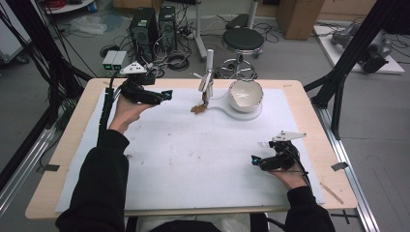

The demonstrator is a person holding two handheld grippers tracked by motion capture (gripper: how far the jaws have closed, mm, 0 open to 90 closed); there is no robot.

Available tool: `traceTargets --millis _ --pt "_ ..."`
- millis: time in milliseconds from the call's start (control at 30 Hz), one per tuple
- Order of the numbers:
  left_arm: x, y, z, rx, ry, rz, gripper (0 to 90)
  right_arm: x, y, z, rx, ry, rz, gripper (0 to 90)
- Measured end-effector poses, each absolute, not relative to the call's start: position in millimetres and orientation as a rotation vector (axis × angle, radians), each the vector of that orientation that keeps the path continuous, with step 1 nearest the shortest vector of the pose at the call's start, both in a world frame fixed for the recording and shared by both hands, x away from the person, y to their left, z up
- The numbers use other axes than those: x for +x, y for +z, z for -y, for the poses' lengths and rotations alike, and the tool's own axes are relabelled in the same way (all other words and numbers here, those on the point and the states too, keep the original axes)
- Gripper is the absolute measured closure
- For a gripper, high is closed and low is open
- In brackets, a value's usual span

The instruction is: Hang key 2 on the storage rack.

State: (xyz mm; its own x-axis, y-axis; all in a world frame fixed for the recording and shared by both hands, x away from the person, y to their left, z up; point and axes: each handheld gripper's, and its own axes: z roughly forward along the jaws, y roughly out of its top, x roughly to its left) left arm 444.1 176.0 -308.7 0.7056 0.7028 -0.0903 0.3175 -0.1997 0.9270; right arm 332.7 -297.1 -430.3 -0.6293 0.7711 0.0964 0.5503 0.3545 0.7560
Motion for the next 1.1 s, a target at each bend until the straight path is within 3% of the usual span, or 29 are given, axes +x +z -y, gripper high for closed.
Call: traceTargets --millis 833,1100 --pt "402.6 -354.0 -226.0 1.816 0.444 -0.907 5.5 330.4 -428.8 296.9 1.175 1.15 -2.338 0.7" --pt "385.3 -361.6 -224.5 1.831 0.418 -0.886 5.5 329.5 -428.3 296.8 1.175 1.148 -2.334 0.7"
